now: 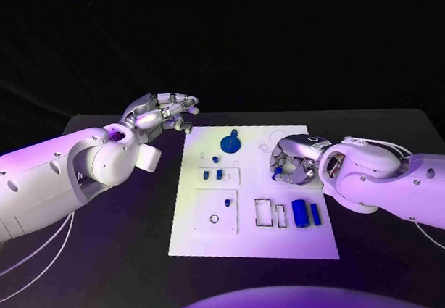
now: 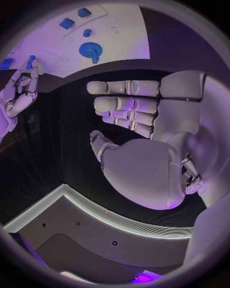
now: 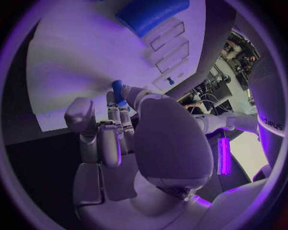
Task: Assemble the parts on the task board
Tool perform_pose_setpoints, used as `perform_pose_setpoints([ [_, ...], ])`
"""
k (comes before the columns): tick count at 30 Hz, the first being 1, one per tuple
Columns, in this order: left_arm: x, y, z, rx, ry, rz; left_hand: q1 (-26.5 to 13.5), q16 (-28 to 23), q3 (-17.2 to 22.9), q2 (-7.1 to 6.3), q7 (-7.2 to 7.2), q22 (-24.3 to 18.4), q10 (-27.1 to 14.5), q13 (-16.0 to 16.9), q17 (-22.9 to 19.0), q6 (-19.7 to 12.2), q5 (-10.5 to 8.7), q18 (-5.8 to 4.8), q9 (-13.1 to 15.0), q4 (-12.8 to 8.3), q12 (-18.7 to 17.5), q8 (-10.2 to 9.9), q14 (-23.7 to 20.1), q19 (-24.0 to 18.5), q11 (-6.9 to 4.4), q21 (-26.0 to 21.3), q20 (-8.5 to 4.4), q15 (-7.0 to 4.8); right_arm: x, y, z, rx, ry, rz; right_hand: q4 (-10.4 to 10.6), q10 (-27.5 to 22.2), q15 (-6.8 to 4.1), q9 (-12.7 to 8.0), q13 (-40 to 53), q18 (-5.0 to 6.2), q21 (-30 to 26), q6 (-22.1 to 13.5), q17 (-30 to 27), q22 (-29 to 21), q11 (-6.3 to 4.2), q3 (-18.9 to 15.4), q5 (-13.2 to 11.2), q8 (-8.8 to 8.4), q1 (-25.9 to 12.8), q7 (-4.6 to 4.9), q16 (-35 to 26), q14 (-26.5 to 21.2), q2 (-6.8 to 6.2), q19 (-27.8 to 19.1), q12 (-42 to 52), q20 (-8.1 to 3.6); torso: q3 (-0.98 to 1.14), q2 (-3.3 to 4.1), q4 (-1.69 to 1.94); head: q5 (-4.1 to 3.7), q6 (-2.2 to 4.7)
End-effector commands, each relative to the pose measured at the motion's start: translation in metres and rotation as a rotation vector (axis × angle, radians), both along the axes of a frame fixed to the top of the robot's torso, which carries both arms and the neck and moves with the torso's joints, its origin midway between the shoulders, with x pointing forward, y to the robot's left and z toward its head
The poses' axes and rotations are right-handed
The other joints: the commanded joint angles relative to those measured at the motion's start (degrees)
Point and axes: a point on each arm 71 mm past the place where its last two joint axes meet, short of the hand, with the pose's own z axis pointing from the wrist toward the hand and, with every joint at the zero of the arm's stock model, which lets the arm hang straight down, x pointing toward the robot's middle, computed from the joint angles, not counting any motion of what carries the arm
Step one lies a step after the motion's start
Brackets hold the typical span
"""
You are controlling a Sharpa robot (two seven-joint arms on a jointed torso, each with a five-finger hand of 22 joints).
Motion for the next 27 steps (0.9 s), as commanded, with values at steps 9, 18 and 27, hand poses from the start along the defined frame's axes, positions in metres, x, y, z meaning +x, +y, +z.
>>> perform_pose_setpoints([
  [9, 0.0, -0.001, 0.001, -0.004, -0.003, -0.01, 0.19, 0.09, 0.11, -0.26, -0.12, -0.1, -0.38, -0.07, -0.08, -0.38, -0.22, 0.62, 0.03, -0.29, 0.36, 0.2, -0.46, 0.44, -0.04, -0.13, -0.03, 0.05, -0.007, 0.003, 0.009, 0.032, -0.063, 0.003, -1.95, 2.88, -0.5, 0.81, 2.28, -1.25, 0.66, 0.51, 0.39, 0.46, -2.01, 1.07, -0.57, 0.63, -0.39, -0.24, 0.34, 3.07, 1.09, 0.12, 0.18, -0.38, 0.01, -0.02, -0.01, 0.17, 0.04],
  [18, 0.0, -0.002, 0.001, -0.005, -0.005, -0.008, 0.18, 0.1, 0.13, -0.2, -0.1, -0.11, -0.41, -0.07, -0.08, -0.51, -0.25, 0.62, 0.02, -0.28, 0.4, 0.22, -0.47, 0.45, -0.03, -0.14, -0.02, 0.06, -0.017, 0.006, 0.039, 0.111, -0.081, 0.01, -2.27, 3.01, -0.54, 1.07, 2.43, -1.25, 0.67, 0.55, 0.38, 0.53, -2.05, 1.16, -0.59, 0.79, -0.71, -0.27, 0.35, 3.07, 0.99, 0.12, 0.12, -0.42, -0.05, -0.04, -0.03, 0.34, 0.44],
  [27, 0.002, -0.003, 0.0, -0.008, -0.007, -0.008, 0.18, 0.1, 0.13, -0.2, -0.1, -0.11, -0.41, -0.07, -0.08, -0.51, -0.25, 0.62, 0.02, -0.28, 0.4, 0.22, -0.47, 0.45, -0.03, -0.14, -0.02, 0.06, -0.036, 0.052, 0.053, 0.188, -0.096, 0.14, -2.72, 2.95, -0.56, 1.27, 2.56, -1.21, 0.48, 0.34, 0.44, 0.51, -2.05, 1.4, -0.35, 0.8, -0.88, -0.26, 0.37, 3.08, 0.91, 0.03, -0.04, -0.45, 0.14, 0.02, 0.0, 0.96, 0.48],
])
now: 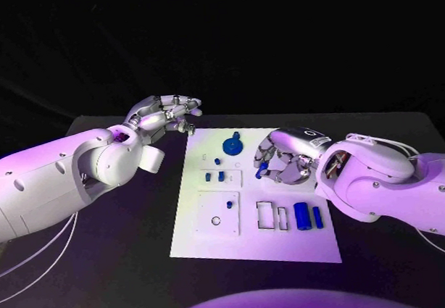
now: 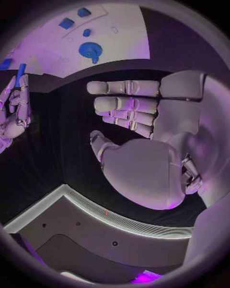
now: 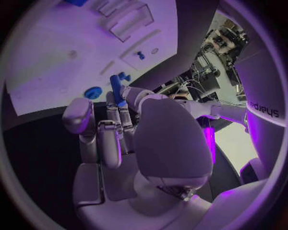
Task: Assemble the parts on the task board
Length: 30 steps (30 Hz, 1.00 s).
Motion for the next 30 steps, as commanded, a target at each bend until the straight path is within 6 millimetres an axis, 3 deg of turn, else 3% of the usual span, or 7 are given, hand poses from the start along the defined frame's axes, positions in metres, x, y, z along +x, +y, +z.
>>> perform_pose_setpoints([
  [1, 0.001, -0.003, 0.001, -0.01, -0.008, -0.009, 0.18, 0.1, 0.13, -0.2, 0.11, -0.05, -0.41, -0.08, -0.09, -0.3, -0.27, 0.62, 0.03, -0.28, 0.2, 0.23, -0.47, 0.45, -0.03, -0.14, -0.02, 0.06, -0.008, 0.023, 0.003, 0.042, -0.011, 0.067, -1.05, 2.75, -0.37, 0.12, 2.59, -0.31, 0.08, 0.12, 0.2, -0.02, -2.26, 0.54, 0.42, 0.3, -0.41, -0.06, 0.37, 2.86, 0.43, 0.02, 0.19, -0.46, 0.12, 0.05, 0.08, 0.35, -0.06],
  [8, 0.002, -0.004, 0.0, -0.013, -0.008, -0.011, 0.18, 0.1, 0.13, -0.2, 0.11, -0.05, -0.41, -0.08, -0.09, -0.3, -0.27, 0.62, 0.03, -0.28, 0.2, 0.23, -0.47, 0.45, -0.03, -0.14, -0.02, 0.06, -0.024, 0.07, -0.006, 0.062, -0.009, 0.194, -1.58, 2.73, -0.35, 0.37, 2.76, -0.24, -0.28, -0.09, 0.11, -0.1, -2.21, 0.88, 0.87, 0.32, -0.65, 0.01, 0.34, 2.84, 0.48, -0.11, 0.02, -0.47, -0.06, -0.01, 0.24, 0.67, 0.07],
  [11, 0.002, -0.005, 0.0, -0.014, -0.007, -0.012, 0.18, 0.1, 0.13, -0.2, 0.11, -0.05, -0.41, -0.08, -0.09, -0.3, -0.27, 0.62, 0.03, -0.28, 0.2, 0.23, -0.47, 0.45, -0.03, -0.14, -0.02, 0.06, -0.029, 0.085, -0.014, 0.062, -0.005, 0.236, -1.72, 2.72, -0.33, 0.45, 2.81, -0.22, -0.42, -0.17, 0.08, -0.14, -2.19, 0.98, 1.0, 0.32, -0.77, 0.03, 0.33, 2.83, 0.5, -0.16, -0.03, -0.47, -0.02, 0.05, 0.09, 1.08, 0.13],
  [14, 0.002, -0.008, 0.0, -0.016, -0.006, -0.017, 0.18, 0.1, 0.13, -0.2, 0.11, -0.05, -0.41, -0.08, -0.09, -0.3, -0.27, 0.62, 0.03, -0.28, 0.2, 0.23, -0.47, 0.45, -0.03, -0.14, -0.02, 0.06, -0.032, 0.096, -0.023, 0.056, 0.007, 0.261, -1.81, 2.71, -0.33, 0.5, 2.84, -0.22, -0.44, -0.2, 0.06, -0.13, -2.18, 1.04, 1.09, 0.33, -0.83, 0.04, 0.32, 2.83, 0.51, -0.17, -0.06, -0.47, -0.03, 0.03, 0.22, 1.29, 0.01],
  [30, 0.002, -0.011, -0.001, -0.018, -0.002, -0.023, 0.1, 0.13, 0.14, -0.13, 0.15, -0.08, -0.48, -0.09, -0.11, -0.5, -0.32, 0.62, 0.02, -0.23, 0.3, 0.32, -0.48, 0.45, 0.0, -0.14, 0.0, 0.09, -0.035, 0.105, -0.056, 0.002, 0.073, 0.27, -2.64, 2.72, -0.3, 0.87, 3.11, -0.18, -0.6, -0.43, -0.04, -0.08, -2.15, 1.41, 1.81, 0.38, -1.33, 0.09, 0.28, 2.8, 0.44, -0.25, -0.24, -0.46, 0.04, 0.04, 0.11, 2.49, -0.52],
])
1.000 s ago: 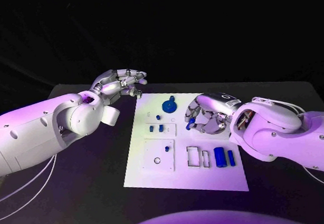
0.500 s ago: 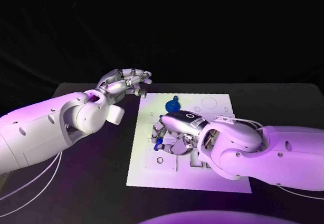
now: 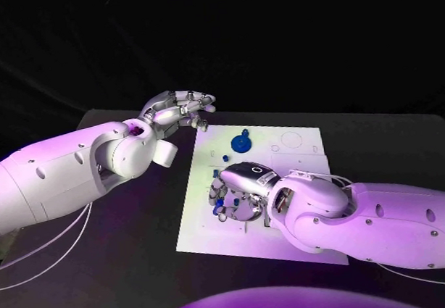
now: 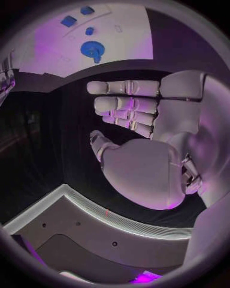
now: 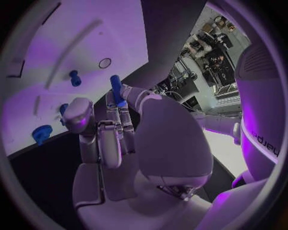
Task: Assemble the parts on the task board
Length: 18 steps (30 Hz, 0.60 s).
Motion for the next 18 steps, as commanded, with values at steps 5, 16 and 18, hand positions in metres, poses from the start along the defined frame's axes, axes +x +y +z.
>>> perform_pose_setpoints([
  [5, 0.0, -0.004, 0.001, -0.013, -0.002, -0.017, -0.02, 0.15, 0.09, -0.12, 0.18, -0.1, -0.52, -0.1, -0.06, -0.62, -0.37, 0.61, 0.02, -0.15, 0.34, 0.35, -0.49, 0.45, 0.03, -0.15, 0.01, 0.11, -0.002, -0.001, -0.012, -0.054, 0.022, 0.026, -1.87, 2.74, -0.31, 0.09, 3.14, -0.16, -0.51, -0.43, -0.1, -0.03, -2.14, 1.53, 0.22, 0.41, -0.48, 0.1, 0.25, 2.79, 0.15, -0.07, 0.08, -0.24, 0.0, 0.0, 0.02, 0.17, -0.3],
  [16, 0.0, -0.006, 0.001, -0.016, -0.003, -0.024, -0.02, 0.15, 0.09, -0.12, 0.18, -0.1, -0.52, -0.1, -0.06, -0.62, -0.37, 0.61, 0.02, -0.15, 0.34, 0.35, -0.49, 0.45, 0.03, -0.15, 0.01, 0.11, 0.001, -0.005, -0.018, -0.08, 0.042, 0.018, -1.96, 2.75, -0.3, 0.13, 3.18, -0.15, -0.58, -0.44, -0.22, -0.05, -2.14, 1.55, 0.29, 0.42, -0.58, 0.11, 0.21, 2.76, 0.13, -0.1, 0.07, -0.24, 0.03, -0.01, 0.02, 0.52, -0.64],
  [18, 0.0, -0.006, 0.001, -0.016, -0.003, -0.024, -0.02, 0.15, 0.09, -0.12, 0.18, -0.1, -0.52, -0.1, -0.06, -0.62, -0.37, 0.61, 0.02, -0.15, 0.34, 0.35, -0.49, 0.45, 0.03, -0.15, 0.01, 0.11, 0.002, -0.006, -0.018, -0.082, 0.041, 0.013, -2.01, 2.76, -0.3, 0.16, 3.2, -0.15, -0.56, -0.44, -0.21, -0.03, -2.13, 1.57, 0.32, 0.44, -0.64, 0.11, 0.21, 2.76, 0.13, -0.09, 0.06, -0.24, 0.01, -0.02, 0.02, 0.51, -0.64],
])
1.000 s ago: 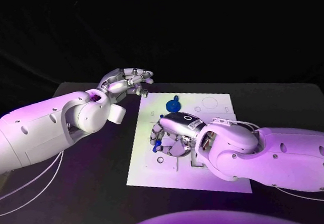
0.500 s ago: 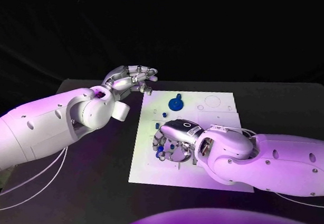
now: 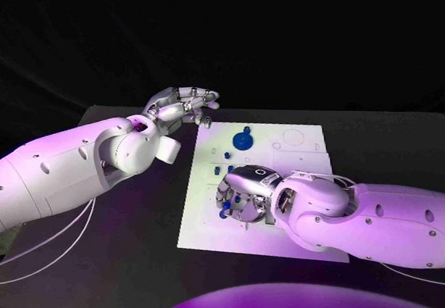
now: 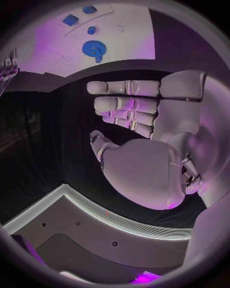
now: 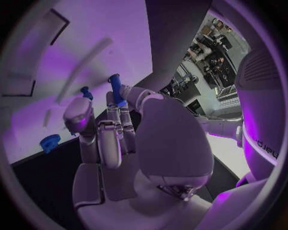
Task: Assemble the parts on the task board
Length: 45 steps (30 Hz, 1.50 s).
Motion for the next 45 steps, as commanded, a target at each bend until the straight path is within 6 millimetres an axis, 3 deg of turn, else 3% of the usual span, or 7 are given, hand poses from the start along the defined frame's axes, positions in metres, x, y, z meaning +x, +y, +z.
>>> perform_pose_setpoints([
  [1, -0.0008, -0.0028, 0.0011, -0.014, -0.003, -0.018, -0.12, 0.16, 0.04, -0.1, -0.1, -0.07, -0.57, -0.06, -0.08, -0.4, -0.43, 0.6, 0.02, -0.08, 0.38, 0.41, -0.3, 0.44, 0.05, -0.16, 0.03, -0.07, 0.0, -0.0004, -0.0026, -0.025, 0.004, 0.013, -0.88, 2.56, -0.3, 0.03, 3.2, -0.15, -0.27, -0.44, -0.04, -0.03, -2.34, 0.44, 0.3, 0.19, 0.03, 0.11, 0.21, 2.76, 0.8, -0.09, 0.28, -0.24, -0.01, -0.05, 0.0, 0.03, -0.02],
  [15, -0.001, -0.0013, 0.001, -0.011, -0.002, -0.017, -0.12, 0.16, 0.04, -0.1, -0.1, -0.07, -0.57, -0.06, -0.08, -0.4, -0.43, 0.6, 0.02, -0.08, 0.38, 0.41, -0.3, 0.44, 0.05, -0.16, 0.03, -0.07, 0.0006, 0.0016, -0.005, -0.038, -0.001, 0.016, -1.1, 2.58, -0.3, 0.14, 3.28, -0.09, -0.59, -0.47, -0.19, -0.14, -2.34, 0.5, 0.44, 0.22, -0.19, 0.11, 0.15, 2.72, 0.76, -0.22, 0.25, -0.24, 0.01, 0.03, -0.01, 0.02, -0.11],
  [24, -0.0014, -0.0015, 0.001, -0.01, 0.001, -0.018, -0.22, 0.17, -0.01, -0.08, -0.1, -0.09, -0.64, -0.07, -0.09, -0.47, -0.48, 0.6, 0.03, -0.02, 0.43, 0.5, -0.34, 0.42, 0.07, -0.18, 0.05, -0.05, -0.0033, 0.007, -0.0061, -0.047, -0.01, 0.034, -1.8, 1.92, -0.1, 0.44, 3.56, -0.04, -1.06, -1.37, -0.41, -0.17, -2.11, 0.5, 0.41, -0.18, -1.97, 0.26, 0.04, 2.66, 0.07, -0.44, -0.22, -0.09, -0.05, -0.01, 0.0, -0.03, -0.3],
  [32, -0.0016, -0.0014, 0.001, -0.009, 0.002, -0.019, -0.22, 0.17, -0.01, -0.08, -0.1, -0.09, -0.64, -0.07, -0.09, -0.47, -0.48, 0.6, 0.03, -0.02, 0.43, 0.5, -0.34, 0.42, 0.07, -0.18, 0.05, -0.05, -0.003, 0.0064, -0.0065, -0.045, -0.02, 0.038, -2.53, -6.88, 1.93, -0.07, 1.79, 0.41, -4.85, -5.39, -2.4, -1.63, 0.41, 0.71, 2.51, -2.6, -6.21, 2.22, -0.79, 2.07, -2.47, -1.78, -0.67, 1.49, -0.04, -0.08, -0.01, -0.04, -0.34],
  [35, -0.0015, -0.0009, 0.001, -0.008, 0.003, -0.018, -0.22, 0.17, -0.01, -0.08, -0.1, -0.09, -0.64, -0.07, -0.09, -0.47, -0.48, 0.6, 0.03, -0.02, 0.43, 0.5, -0.34, 0.42, 0.07, -0.18, 0.05, -0.05, -0.0031, 0.0062, -0.006, -0.037, -0.025, 0.04, -3.09, -9.31, 2.31, -0.29, 1.19, 0.85, -7.12, -6.29, -4.21, -2.66, 0.82, 0.22, 2.82, -3.05, -6.84, 2.52, -1.62, 1.55, -2.89, -2.6, -0.49, 1.94, -0.03, -0.08, -0.03, -0.07, -0.28],
  [39, -0.0014, -0.0003, 0.001, -0.007, 0.002, -0.015, -0.22, 0.17, -0.01, -0.08, -0.1, -0.09, -0.64, -0.07, -0.09, -0.47, -0.48, 0.6, 0.03, -0.02, 0.43, 0.5, -0.34, 0.42, 0.07, -0.18, 0.05, -0.05, -0.0032, 0.0052, -0.0037, -0.009, -0.04, 0.037, -4.03, -13.72, 2.85, -0.97, 0.15, 1.63, -12.09, -8.6, -6.98, -4.98, 1.55, -2.39, 2.69, -4.14, -7.38, 3.24, -3.01, 0.75, -2.8, -4.4, -0.16, 2.56, -0.02, -0.06, -0.01, -0.16, -0.21],
  [45, -0.0013, 0.0003, 0.001, -0.006, 0.001, -0.012, -0.23, 0.17, -0.04, -0.1, -0.1, -0.12, -0.73, -0.08, -0.1, -0.53, -0.5, 0.6, 0.03, -0.02, 0.48, 0.6, -0.39, 0.39, 0.07, -0.2, 0.06, -0.04, -0.0046, 0.0031, 0.0003, 0.034, -0.056, 0.032, -4.11, -17.4, 3.15, -2.25, -0.92, 2.21, -16.01, -10.39, -8.62, -6.96, 1.82, -10.42, 2.55, -4.21, -5.95, 3.29, -3.85, 0.06, -0.88, -5.55, 2.18, 2.97, -0.02, -0.04, -0.02, -0.29, -0.15],
])
